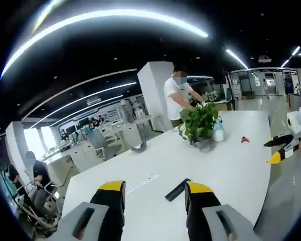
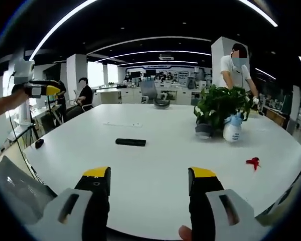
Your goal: Press the specified remote control buttons in sequence, fully releasing each button before pressing the next.
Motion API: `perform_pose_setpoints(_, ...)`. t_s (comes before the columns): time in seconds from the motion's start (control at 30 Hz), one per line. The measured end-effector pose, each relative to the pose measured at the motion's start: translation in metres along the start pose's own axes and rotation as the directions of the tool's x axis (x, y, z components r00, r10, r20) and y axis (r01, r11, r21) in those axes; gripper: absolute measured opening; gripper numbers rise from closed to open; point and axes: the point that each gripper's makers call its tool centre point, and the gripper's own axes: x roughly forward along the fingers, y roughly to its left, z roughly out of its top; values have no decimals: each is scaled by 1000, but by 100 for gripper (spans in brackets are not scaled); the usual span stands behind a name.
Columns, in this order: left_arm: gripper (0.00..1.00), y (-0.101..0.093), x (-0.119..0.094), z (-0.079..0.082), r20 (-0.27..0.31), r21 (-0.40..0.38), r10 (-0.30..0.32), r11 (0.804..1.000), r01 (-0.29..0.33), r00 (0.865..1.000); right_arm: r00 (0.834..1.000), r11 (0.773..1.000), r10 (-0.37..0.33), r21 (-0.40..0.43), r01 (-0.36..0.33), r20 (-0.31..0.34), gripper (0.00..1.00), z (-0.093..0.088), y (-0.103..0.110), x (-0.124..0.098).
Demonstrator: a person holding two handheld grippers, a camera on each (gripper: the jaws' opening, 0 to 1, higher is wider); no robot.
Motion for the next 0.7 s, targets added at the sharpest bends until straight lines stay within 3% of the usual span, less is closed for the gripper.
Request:
perform_pose_setpoints(0.27,50,-2,10,22,21,-3,-37,999,37,999,1000,1000,0,1,0,-1,65,0,-1,-1)
perform_pose_setpoints(0.53,55,1,41,39,32,15,-89,996,88,996,1000,1000,-10,7,10,-9,64,-2,-4,0)
perform_pose_setpoints(0.63,53,-1,55,35,-39,51,-133,990,135,990,1000,1000,-18,7,18,-17,64,-4,-6,0)
perform_pose_setpoints(0.7,53,-1,66,39,-36,75,-148,986,150,988,1000,1000,-23,9,23,-19,64,-4,-7,1)
